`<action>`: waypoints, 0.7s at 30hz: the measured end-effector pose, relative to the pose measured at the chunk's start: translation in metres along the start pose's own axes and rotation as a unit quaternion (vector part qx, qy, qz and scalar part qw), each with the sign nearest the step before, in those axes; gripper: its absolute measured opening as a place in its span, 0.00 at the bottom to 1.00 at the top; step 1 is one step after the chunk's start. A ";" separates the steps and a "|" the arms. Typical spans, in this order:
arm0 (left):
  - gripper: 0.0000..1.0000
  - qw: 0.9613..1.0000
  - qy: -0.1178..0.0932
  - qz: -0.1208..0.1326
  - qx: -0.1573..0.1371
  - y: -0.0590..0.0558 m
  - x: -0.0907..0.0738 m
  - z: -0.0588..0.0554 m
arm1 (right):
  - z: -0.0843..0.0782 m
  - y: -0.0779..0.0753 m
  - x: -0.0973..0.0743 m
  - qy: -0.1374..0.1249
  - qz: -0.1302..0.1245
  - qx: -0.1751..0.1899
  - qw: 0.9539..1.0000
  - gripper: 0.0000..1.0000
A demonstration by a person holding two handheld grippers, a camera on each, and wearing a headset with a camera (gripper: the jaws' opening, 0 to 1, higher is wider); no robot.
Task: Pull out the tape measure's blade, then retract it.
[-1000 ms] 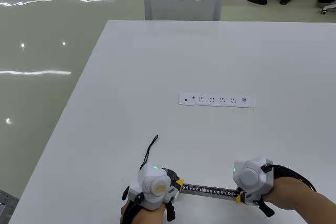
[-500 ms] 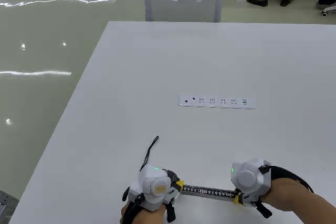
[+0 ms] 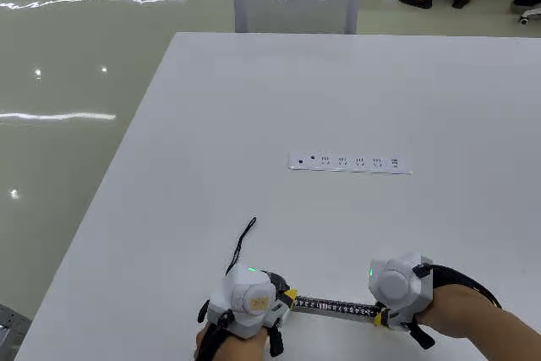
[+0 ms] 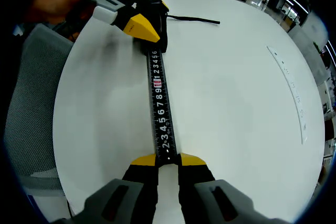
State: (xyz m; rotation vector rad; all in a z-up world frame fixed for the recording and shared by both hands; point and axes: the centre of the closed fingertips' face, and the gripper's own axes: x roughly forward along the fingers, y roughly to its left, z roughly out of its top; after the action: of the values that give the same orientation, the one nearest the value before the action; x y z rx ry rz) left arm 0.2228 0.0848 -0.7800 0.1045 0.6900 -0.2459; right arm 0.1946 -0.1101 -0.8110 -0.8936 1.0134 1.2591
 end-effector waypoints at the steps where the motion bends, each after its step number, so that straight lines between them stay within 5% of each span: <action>1: 0.59 1.000 0.000 0.000 0.000 0.000 0.001 0.000 | 0.000 0.000 0.000 0.000 0.000 0.000 1.000 0.13; 21: 0.59 1.000 0.001 0.001 -0.001 -0.004 -0.011 0.008 | 0.011 0.001 0.007 -0.005 0.002 -0.002 1.000 0.13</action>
State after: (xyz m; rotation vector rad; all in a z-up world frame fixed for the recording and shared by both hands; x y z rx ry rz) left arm 0.2188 0.0811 -0.7669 0.1029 0.6912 -0.2430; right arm 0.1951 -0.0971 -0.8143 -0.8876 1.0057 1.2676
